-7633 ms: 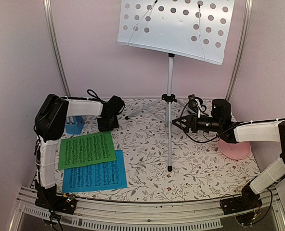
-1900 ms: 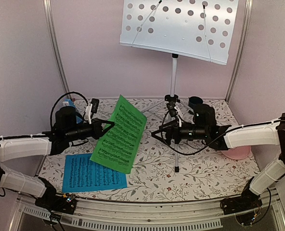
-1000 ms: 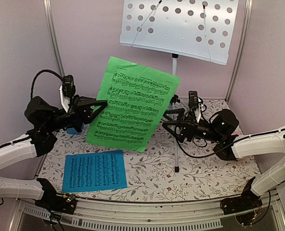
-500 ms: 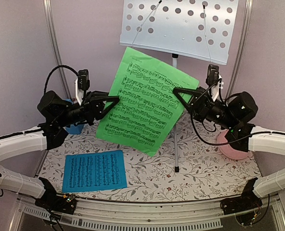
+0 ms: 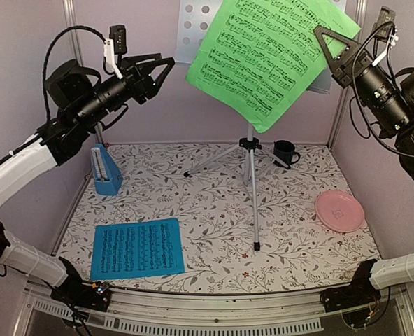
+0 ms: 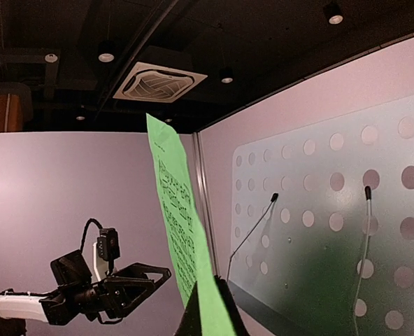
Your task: Set up the instrument practice props
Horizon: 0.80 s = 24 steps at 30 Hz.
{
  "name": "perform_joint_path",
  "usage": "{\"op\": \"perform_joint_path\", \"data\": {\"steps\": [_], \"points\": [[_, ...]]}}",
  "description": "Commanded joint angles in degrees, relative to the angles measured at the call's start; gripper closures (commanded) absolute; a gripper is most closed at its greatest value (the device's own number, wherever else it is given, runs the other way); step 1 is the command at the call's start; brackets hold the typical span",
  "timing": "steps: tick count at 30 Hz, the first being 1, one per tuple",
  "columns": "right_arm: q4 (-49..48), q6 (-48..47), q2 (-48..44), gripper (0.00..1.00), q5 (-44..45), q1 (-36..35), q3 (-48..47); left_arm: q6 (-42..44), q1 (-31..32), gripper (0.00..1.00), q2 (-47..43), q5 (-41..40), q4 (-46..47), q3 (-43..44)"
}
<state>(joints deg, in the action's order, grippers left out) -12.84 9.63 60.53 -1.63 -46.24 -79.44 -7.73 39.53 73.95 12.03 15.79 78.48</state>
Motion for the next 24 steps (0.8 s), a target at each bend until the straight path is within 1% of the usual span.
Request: {"op": "perform_joint_path", "data": {"steps": [1,7,14,19,24], "points": [[9.1,-7.6,3.5,1.00,8.5,-0.2,-7.1,6.9,0.4,0.43,7.4,-6.8,-10.1,11.5],[9.7,-15.1,8.2,1.00,16.9,-0.2,-17.0,11.2,0.5,0.44,17.3,-7.1,-13.2,25.5],[6.8,-22.3,13.3,1.00,24.2,-0.2,-23.6,14.2,0.7,0.45,25.9,-7.0,-14.7,37.7],[4.1,-27.2,15.4,1.00,27.3,-0.2,-25.2,16.6,1.4,0.46,29.8,-6.2,-15.4,43.3],[2.4,-29.6,17.1,1.00,28.2,-0.2,-27.3,20.0,2.1,0.52,33.6,-6.5,-16.8,49.3]]}}
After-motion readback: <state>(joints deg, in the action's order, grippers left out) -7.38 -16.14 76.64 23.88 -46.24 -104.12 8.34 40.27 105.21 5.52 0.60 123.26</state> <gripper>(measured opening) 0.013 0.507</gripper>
